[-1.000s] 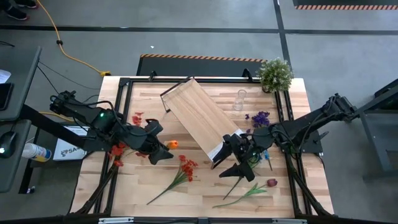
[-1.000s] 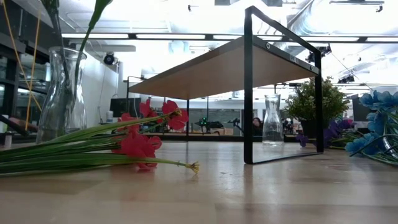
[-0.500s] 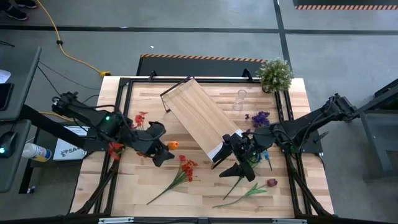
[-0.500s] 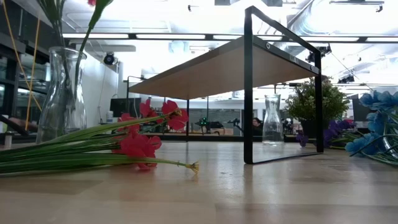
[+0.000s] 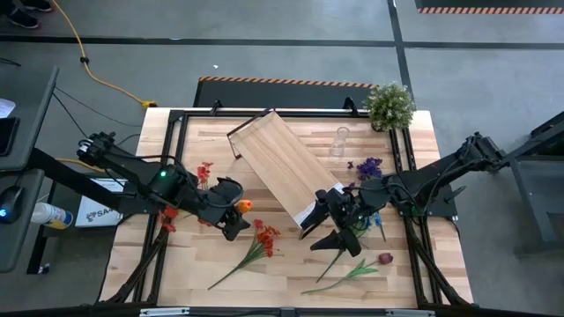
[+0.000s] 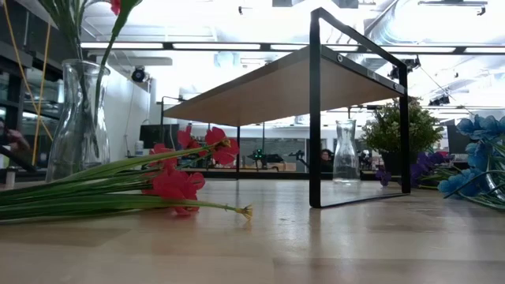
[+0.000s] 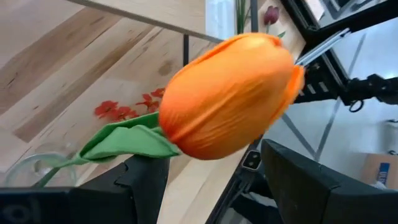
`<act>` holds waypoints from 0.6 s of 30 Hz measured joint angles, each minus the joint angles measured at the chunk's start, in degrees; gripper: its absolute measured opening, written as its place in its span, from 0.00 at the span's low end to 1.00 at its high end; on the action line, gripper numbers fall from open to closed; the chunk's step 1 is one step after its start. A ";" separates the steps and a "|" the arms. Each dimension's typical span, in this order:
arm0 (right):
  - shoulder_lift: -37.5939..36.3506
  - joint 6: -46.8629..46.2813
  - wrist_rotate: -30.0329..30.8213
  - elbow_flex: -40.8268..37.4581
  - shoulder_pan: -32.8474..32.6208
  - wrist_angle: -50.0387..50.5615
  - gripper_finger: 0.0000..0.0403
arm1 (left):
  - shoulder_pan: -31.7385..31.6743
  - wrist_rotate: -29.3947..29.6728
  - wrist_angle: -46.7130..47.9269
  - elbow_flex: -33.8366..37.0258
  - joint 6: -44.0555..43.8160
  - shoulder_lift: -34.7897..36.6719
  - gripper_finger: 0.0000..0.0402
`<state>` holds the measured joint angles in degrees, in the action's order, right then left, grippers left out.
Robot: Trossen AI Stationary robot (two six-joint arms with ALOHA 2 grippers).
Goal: Pick and place flowers into a vace then onto a shelf
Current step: Put the red flowers into the bottom transparent vase
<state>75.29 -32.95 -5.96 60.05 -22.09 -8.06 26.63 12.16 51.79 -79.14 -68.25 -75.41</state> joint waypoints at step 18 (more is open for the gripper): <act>0.00 0.44 -0.40 0.00 -0.02 0.03 0.85 | -0.02 -0.08 1.21 -0.08 -1.01 -2.58 0.70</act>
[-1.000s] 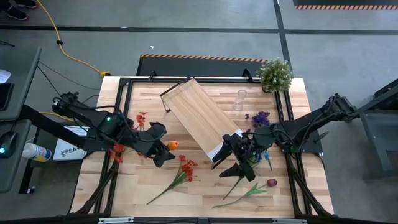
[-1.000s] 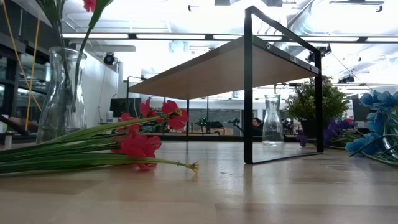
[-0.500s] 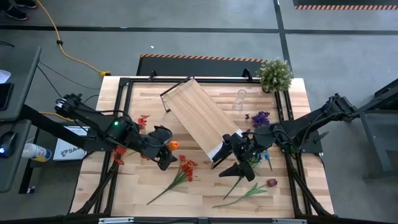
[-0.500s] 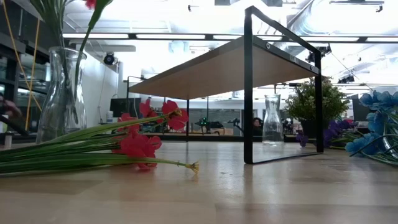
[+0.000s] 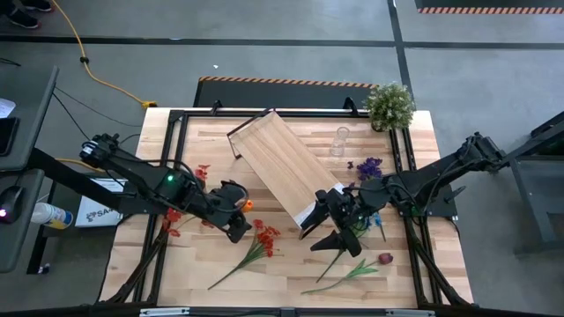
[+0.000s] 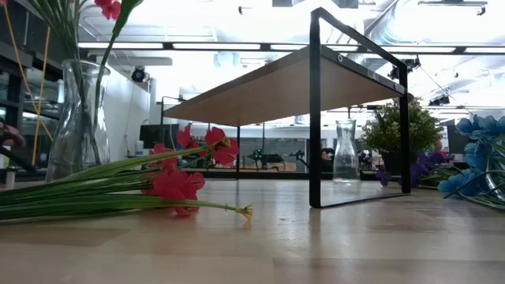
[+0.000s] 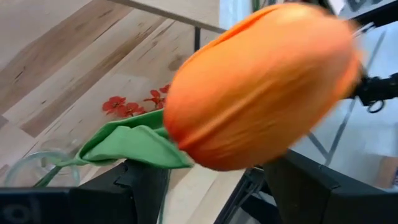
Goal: Pick and place flowers into a vace then onto a shelf
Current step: Put the red flowers into the bottom transparent vase
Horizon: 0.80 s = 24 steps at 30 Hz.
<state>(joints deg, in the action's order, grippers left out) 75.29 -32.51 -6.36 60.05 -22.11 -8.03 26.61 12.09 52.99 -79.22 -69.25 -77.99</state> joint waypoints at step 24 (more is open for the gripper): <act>0.00 13.32 10.67 0.00 -5.06 3.32 0.85 | -0.27 1.00 -0.11 0.04 -14.92 -0.51 0.70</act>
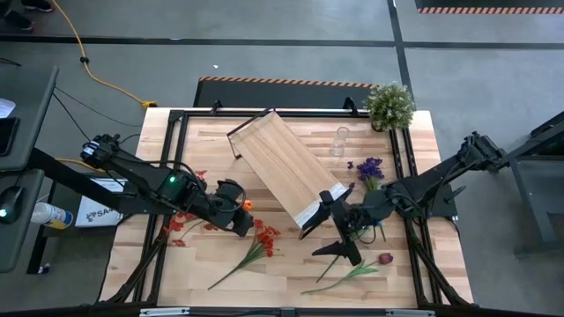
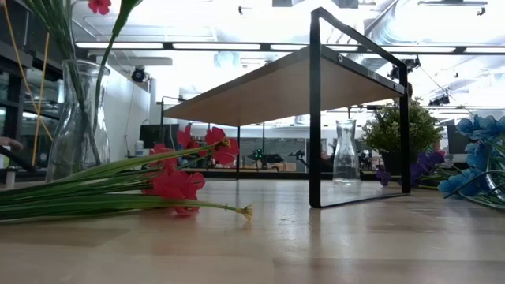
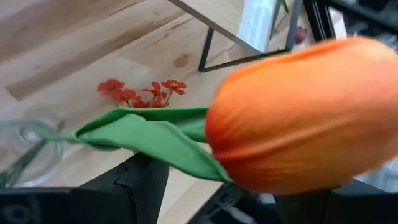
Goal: Pick and place flowers into a vace then onto a shelf
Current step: Put the red flowers into the bottom transparent vase
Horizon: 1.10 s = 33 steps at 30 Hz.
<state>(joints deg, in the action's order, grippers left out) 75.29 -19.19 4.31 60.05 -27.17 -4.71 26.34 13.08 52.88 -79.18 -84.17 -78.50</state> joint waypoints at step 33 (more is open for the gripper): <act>9.88 0.20 8.86 0.00 -1.98 1.65 0.85 | -12.07 -6.30 -0.37 0.00 0.34 -0.22 0.70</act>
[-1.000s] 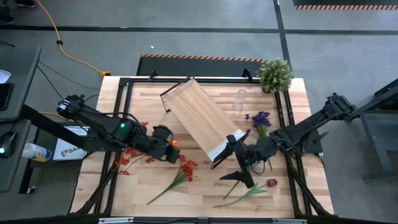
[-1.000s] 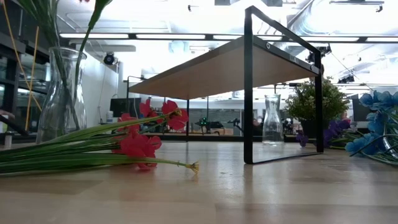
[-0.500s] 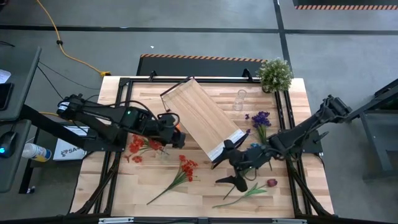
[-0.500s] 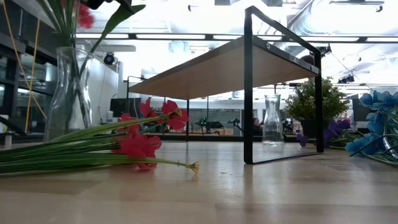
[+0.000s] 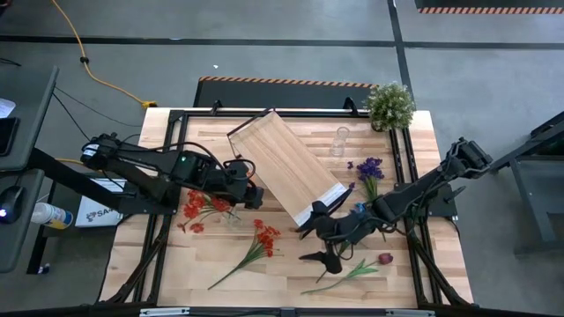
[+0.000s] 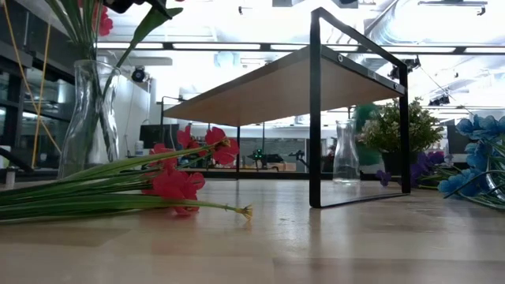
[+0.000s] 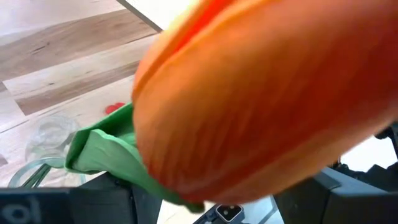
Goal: Pick and place flowers into a vace then onto a shelf
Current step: Put the red flowers into the bottom transparent vase
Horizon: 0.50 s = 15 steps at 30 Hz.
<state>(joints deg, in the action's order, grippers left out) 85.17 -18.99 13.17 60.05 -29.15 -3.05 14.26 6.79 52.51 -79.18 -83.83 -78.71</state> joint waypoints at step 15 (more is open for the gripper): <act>1.66 -0.19 0.29 0.00 -1.92 -7.99 0.85 | 0.00 0.07 -0.07 0.00 -0.02 0.00 0.70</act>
<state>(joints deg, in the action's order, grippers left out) 86.83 -19.18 13.46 60.05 -31.07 -11.05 14.26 6.85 52.45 -79.18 -83.85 -78.72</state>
